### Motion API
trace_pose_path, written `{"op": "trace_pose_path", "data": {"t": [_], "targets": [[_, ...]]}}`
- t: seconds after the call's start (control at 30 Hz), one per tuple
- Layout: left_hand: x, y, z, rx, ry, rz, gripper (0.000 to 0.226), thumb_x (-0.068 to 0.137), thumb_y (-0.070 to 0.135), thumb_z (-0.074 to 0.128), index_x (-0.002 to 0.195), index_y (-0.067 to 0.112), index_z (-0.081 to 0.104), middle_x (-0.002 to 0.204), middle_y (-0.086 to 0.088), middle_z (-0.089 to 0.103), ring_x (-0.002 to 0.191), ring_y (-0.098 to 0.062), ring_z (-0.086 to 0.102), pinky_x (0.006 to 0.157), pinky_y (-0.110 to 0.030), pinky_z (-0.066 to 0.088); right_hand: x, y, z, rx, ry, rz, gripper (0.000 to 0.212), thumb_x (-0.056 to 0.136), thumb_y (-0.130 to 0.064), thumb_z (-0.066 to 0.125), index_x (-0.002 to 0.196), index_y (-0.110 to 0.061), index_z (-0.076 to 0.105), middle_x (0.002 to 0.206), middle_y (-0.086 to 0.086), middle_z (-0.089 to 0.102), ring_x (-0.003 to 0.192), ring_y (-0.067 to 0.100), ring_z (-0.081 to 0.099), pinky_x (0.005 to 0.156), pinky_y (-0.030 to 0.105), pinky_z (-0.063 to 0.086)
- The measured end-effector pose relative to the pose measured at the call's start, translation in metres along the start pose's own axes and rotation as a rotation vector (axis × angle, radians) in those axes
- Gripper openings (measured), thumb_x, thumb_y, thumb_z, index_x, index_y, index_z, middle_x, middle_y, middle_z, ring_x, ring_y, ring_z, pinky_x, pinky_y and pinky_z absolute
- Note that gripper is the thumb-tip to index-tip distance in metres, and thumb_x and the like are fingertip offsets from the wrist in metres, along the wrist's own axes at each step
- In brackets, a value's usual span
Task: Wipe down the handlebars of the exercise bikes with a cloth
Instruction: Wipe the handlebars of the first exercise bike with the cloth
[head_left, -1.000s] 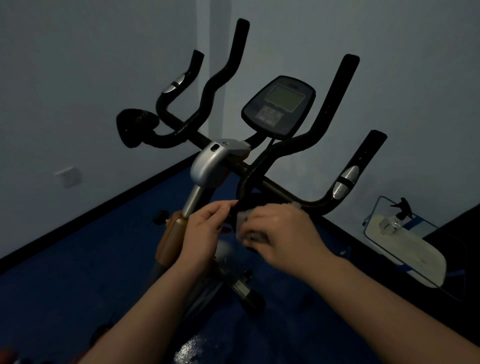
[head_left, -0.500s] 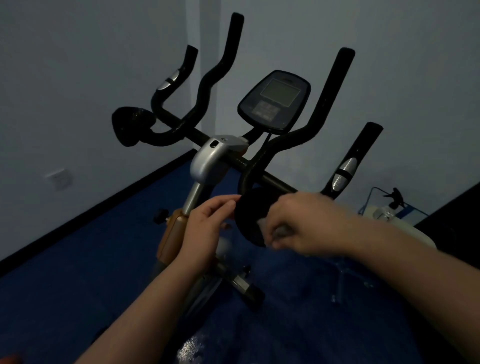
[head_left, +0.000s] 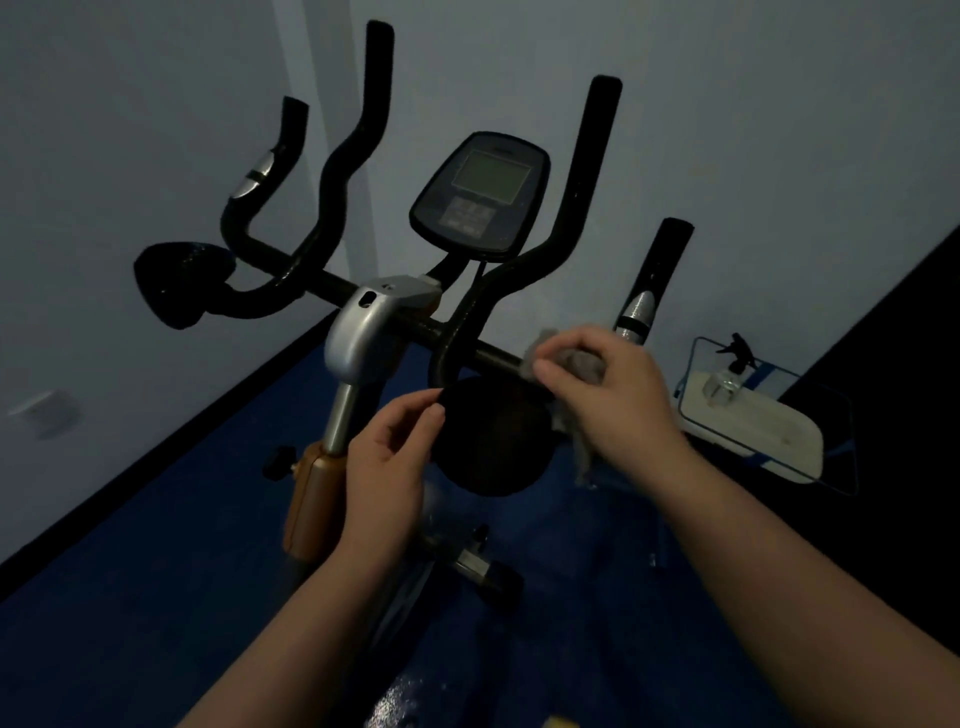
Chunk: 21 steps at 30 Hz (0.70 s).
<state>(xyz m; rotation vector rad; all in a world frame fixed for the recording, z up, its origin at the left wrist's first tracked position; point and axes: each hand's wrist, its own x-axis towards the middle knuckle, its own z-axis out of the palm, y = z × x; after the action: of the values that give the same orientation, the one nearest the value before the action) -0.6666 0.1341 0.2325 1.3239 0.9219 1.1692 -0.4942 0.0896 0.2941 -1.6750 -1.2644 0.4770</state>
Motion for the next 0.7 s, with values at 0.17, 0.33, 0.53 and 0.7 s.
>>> {"op": "trace_pose_path", "data": {"t": [0.17, 0.33, 0.53, 0.7], "targets": [[0.002, -0.006, 0.009, -0.021, 0.051, -0.003, 0.02, 0.094, 0.016, 0.055, 0.11, 0.018, 0.068, 0.099, 0.005, 0.072, 0.094, -0.004, 0.066, 0.076, -0.015, 0.051, -0.021, 0.015, 0.045, -0.07, 0.151, 0.088, 0.009, 0.093, -0.028, 0.056, 0.086, -0.023, 0.054, 0.092, -0.005, 0.059, 0.085, 0.006, 0.055, 0.064, 0.018, 0.045], [0.001, -0.015, 0.018, 0.094, 0.14, 0.06, 0.021, 0.096, 0.023, 0.053, 0.112, 0.026, 0.066, 0.107, 0.006, 0.067, 0.1, -0.005, 0.063, 0.082, -0.025, 0.052, -0.069, 0.023, 0.021, 0.204, 0.179, 0.173, 0.021, 0.091, -0.029, 0.058, 0.072, -0.026, 0.051, 0.069, -0.003, 0.057, 0.067, 0.01, 0.056, 0.057, 0.017, 0.043], [0.0, -0.014, 0.043, 0.151, 0.235, 0.083, 0.019, 0.096, 0.025, 0.053, 0.113, 0.026, 0.062, 0.112, 0.002, 0.058, 0.1, 0.002, 0.056, 0.085, -0.016, 0.049, -0.021, 0.004, 0.023, 0.251, 0.163, 0.189, 0.008, 0.089, -0.024, 0.062, 0.083, -0.021, 0.059, 0.089, -0.002, 0.06, 0.079, 0.01, 0.059, 0.066, 0.028, 0.048], [-0.001, -0.015, 0.053, 0.283, 0.326, 0.149, 0.019, 0.096, 0.02, 0.052, 0.112, 0.029, 0.059, 0.11, 0.002, 0.054, 0.1, 0.003, 0.051, 0.085, -0.004, 0.037, -0.043, 0.021, 0.011, 0.267, 0.019, 0.179, 0.009, 0.083, -0.018, 0.069, 0.077, -0.022, 0.064, 0.094, -0.004, 0.06, 0.087, 0.006, 0.059, 0.079, 0.024, 0.048]]}}
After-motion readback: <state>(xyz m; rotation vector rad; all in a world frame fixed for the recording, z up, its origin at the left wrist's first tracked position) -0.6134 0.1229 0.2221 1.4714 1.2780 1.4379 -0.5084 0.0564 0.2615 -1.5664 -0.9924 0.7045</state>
